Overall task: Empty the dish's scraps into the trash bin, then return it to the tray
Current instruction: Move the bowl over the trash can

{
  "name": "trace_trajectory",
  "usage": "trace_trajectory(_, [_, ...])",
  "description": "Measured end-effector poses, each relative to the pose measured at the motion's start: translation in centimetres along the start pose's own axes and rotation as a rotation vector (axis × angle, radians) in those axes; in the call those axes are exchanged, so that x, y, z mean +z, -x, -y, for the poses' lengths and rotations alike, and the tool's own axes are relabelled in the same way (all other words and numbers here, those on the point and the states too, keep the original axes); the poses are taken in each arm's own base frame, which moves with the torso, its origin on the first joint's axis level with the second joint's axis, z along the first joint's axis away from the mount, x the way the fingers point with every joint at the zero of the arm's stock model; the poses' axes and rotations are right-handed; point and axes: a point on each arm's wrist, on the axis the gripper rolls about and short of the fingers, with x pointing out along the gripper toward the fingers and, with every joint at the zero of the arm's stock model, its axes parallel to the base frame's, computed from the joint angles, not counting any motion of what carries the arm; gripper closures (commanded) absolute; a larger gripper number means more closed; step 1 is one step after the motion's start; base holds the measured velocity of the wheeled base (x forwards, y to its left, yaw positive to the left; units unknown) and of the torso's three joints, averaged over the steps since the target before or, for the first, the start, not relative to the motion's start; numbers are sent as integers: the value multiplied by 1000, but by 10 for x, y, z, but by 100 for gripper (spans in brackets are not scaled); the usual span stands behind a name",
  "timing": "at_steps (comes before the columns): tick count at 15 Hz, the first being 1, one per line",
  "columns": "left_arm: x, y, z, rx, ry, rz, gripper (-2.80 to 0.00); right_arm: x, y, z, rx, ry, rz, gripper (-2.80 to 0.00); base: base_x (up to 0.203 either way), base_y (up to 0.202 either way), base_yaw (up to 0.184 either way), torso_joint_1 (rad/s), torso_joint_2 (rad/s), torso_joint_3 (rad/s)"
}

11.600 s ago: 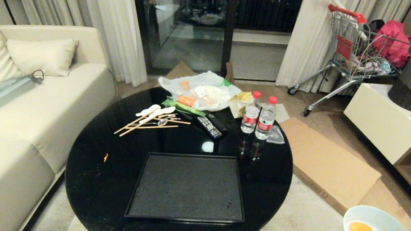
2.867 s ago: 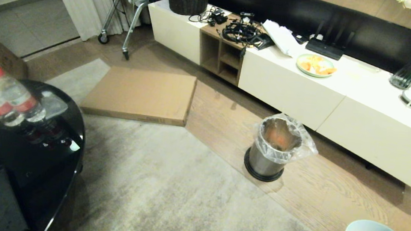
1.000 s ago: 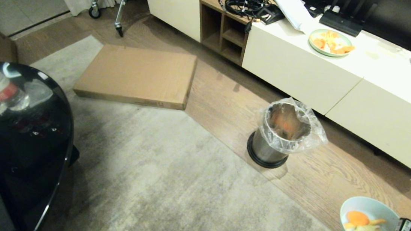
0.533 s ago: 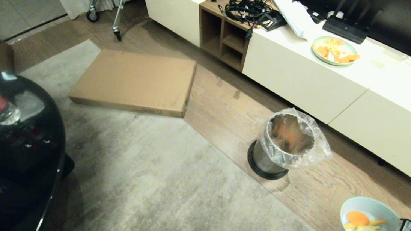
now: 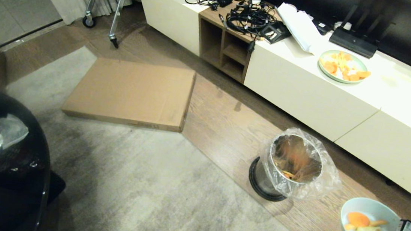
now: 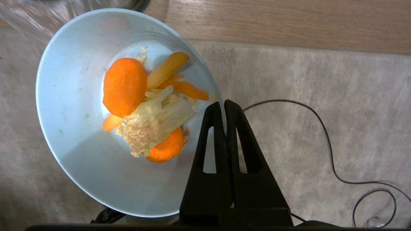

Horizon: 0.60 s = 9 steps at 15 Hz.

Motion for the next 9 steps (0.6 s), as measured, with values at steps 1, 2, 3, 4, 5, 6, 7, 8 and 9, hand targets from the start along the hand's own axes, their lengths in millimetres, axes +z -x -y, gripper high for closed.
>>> trace_trajectory(1, [0,0,0,-1,0,0,0,0,0,0,0,0,0,0,183,0,2,2,2,1])
trace_trajectory(2, [0,0,0,0,0,0,0,0,0,0,1,0,2,0,187,0,2,2,2,2])
trace_trajectory(3, [0,0,0,-1,0,0,0,0,1,0,1,-1,2,0,184,0,4,2,2,0])
trace_trajectory(4, [0,0,0,-1,0,0,0,0,1,1,1,-1,2,0,187,0,3,5,2,3])
trace_trajectory(5, [0,0,0,0,0,0,0,-1,1,1,1,0,2,0,184,0,4,2,2,2])
trace_trajectory(6, [0,0,0,-1,0,0,0,-1,1,1,1,0,3,0,181,0,4,2,2,2])
trace_trajectory(7, [0,0,0,0,0,0,0,-2,1,2,1,0,1,0,158,0,5,1,2,-1])
trace_trajectory(8, [0,0,0,0,-1,1,0,-3,1,2,0,0,1,0,84,0,5,2,2,3])
trace_trajectory(9, [0,0,0,2,-1,1,0,-3,1,3,-1,1,0,0,0,0,0,0,0,0])
